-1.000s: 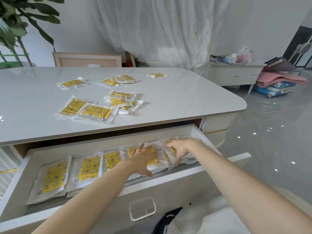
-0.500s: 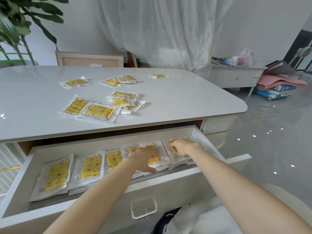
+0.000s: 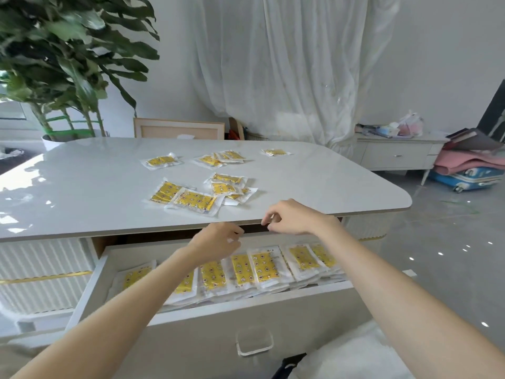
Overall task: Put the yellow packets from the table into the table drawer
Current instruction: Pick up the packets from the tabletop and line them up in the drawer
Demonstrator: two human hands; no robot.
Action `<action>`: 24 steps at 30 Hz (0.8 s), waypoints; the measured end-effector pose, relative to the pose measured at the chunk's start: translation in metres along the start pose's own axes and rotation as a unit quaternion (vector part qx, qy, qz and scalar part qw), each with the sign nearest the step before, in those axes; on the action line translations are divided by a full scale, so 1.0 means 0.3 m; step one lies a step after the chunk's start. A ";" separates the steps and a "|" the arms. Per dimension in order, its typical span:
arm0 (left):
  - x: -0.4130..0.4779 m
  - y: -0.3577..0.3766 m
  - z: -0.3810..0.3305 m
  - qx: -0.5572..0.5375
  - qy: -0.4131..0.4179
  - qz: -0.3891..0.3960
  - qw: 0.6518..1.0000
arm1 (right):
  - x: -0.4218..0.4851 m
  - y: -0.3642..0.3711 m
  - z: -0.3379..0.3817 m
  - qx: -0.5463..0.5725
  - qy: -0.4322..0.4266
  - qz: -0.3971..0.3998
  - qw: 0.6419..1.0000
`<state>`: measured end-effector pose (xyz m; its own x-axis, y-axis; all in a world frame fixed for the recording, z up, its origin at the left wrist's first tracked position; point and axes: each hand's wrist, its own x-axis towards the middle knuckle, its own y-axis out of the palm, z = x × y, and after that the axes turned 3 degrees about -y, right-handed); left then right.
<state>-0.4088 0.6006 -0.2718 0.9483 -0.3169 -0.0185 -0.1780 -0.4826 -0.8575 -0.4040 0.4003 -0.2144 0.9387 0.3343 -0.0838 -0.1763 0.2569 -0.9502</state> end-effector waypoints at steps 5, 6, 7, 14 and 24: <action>-0.045 -0.193 0.057 -0.009 -0.020 -0.096 0.995 | 0.083 -0.031 0.117 0.019 -0.023 -0.067 0.997; -0.048 -0.222 0.076 -0.003 -0.023 -0.113 0.993 | 0.108 -0.028 0.138 0.021 -0.028 -0.080 0.996; -0.049 -0.251 0.100 0.005 -0.026 -0.126 0.992 | 0.140 -0.023 0.160 0.026 -0.031 -0.091 0.995; 0.007 -0.321 0.297 0.067 -0.081 -0.136 0.985 | 0.337 0.058 0.284 0.072 -0.039 -0.068 0.994; 0.186 -0.306 0.429 -0.070 -0.227 -0.159 0.958 | 0.503 0.149 0.314 0.137 0.011 0.019 0.990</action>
<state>-0.3056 0.7324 -0.2604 0.9714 0.2369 -0.0169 0.1355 -0.6114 -0.7796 -0.2982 0.5477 -0.2414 0.9352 0.3301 -0.1280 -0.2836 0.4821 -0.8289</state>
